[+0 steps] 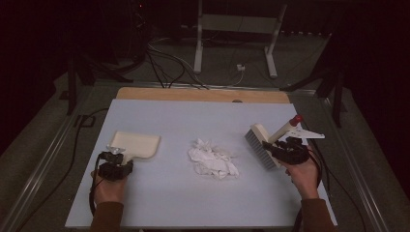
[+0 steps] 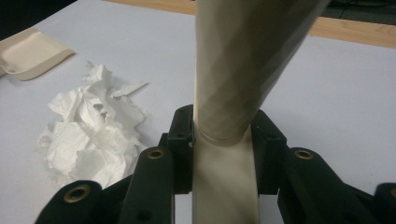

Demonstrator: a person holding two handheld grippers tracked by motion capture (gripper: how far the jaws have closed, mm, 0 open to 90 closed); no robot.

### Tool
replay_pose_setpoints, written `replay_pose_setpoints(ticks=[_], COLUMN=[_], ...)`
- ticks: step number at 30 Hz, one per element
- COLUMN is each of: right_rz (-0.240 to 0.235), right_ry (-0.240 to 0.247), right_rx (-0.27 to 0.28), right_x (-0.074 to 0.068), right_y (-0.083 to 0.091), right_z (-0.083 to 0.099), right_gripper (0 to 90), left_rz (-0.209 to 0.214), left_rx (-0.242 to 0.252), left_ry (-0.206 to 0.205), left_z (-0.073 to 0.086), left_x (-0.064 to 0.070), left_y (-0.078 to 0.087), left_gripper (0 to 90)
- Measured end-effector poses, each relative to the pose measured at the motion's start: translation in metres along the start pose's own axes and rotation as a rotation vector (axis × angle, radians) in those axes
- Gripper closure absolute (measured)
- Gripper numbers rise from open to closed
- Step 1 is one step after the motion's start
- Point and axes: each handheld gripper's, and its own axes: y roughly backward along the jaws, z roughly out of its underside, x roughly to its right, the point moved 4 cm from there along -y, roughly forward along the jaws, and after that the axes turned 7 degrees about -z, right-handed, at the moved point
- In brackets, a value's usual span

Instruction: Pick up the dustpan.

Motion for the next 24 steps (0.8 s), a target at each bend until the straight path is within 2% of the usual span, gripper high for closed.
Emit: replay_pose_setpoints(ticks=[9, 24], right_rz=[-0.003, 0.007], right_ry=[-0.006, -0.018], right_rx=[0.006, 0.022], right_x=[0.001, 0.004], right_y=[0.001, 0.007], right_z=[0.000, -0.002], right_gripper=[67.2, 67.2], left_rz=[0.049, 0.079], left_rx=[0.005, 0.028], left_ry=[0.028, -0.028], left_z=[-0.002, -0.005], left_x=[-0.008, -0.018], left_y=[0.001, 0.013], left_gripper=[67.2, 67.3])
